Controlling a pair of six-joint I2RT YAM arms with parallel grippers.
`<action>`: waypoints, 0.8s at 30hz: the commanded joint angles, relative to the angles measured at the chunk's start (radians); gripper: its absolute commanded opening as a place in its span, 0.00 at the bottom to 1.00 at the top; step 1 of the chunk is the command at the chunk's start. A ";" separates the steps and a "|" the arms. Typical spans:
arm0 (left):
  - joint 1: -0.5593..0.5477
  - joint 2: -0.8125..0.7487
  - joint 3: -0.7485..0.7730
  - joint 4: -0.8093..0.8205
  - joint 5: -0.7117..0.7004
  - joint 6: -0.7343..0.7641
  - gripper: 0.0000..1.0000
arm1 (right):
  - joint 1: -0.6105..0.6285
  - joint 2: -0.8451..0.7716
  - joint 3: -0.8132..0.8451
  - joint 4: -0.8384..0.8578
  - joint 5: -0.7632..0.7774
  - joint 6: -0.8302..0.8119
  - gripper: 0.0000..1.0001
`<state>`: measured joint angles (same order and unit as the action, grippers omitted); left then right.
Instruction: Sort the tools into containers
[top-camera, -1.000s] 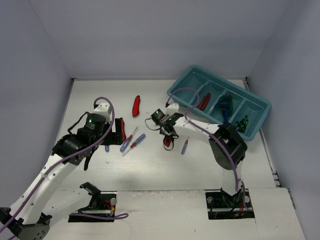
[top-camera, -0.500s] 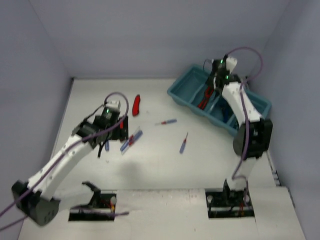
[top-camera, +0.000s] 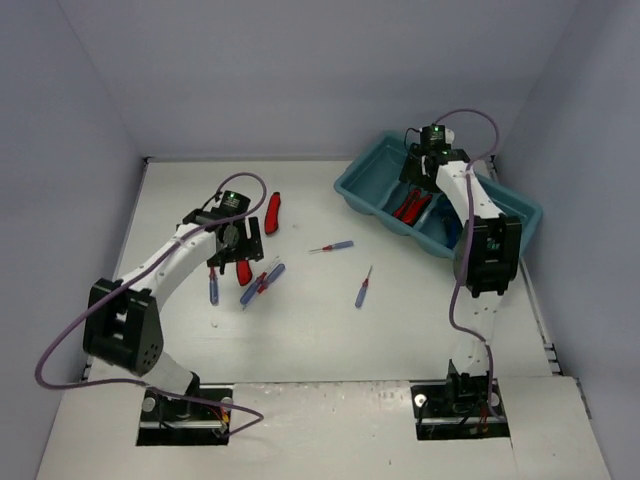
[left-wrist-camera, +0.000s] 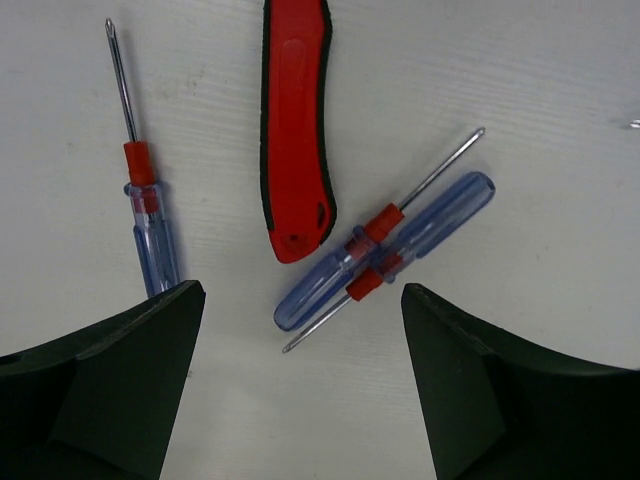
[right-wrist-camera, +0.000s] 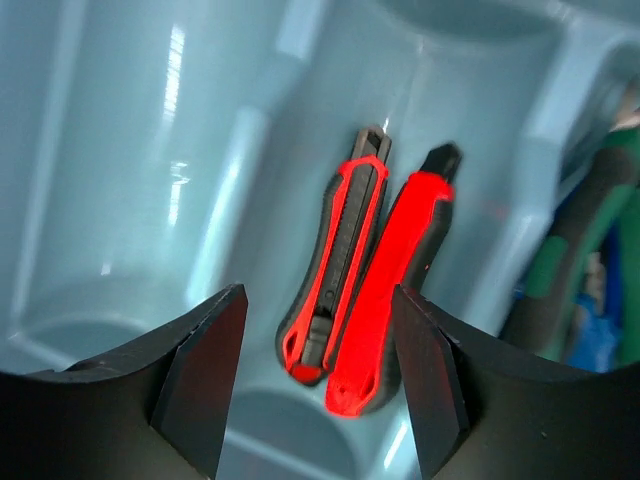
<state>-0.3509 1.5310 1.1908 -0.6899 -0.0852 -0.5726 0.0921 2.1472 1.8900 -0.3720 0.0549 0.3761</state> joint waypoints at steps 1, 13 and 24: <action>0.026 0.079 0.108 0.076 0.031 -0.003 0.77 | 0.000 -0.248 -0.031 0.032 0.003 -0.070 0.57; 0.094 0.369 0.249 0.076 0.023 0.002 0.68 | 0.078 -0.563 -0.360 0.056 -0.122 -0.042 0.57; 0.109 0.441 0.258 0.108 0.076 0.058 0.27 | 0.166 -0.680 -0.517 0.073 -0.213 -0.038 0.57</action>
<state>-0.2436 1.9748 1.4077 -0.6023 -0.0351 -0.5529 0.2527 1.5525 1.3861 -0.3486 -0.0890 0.3363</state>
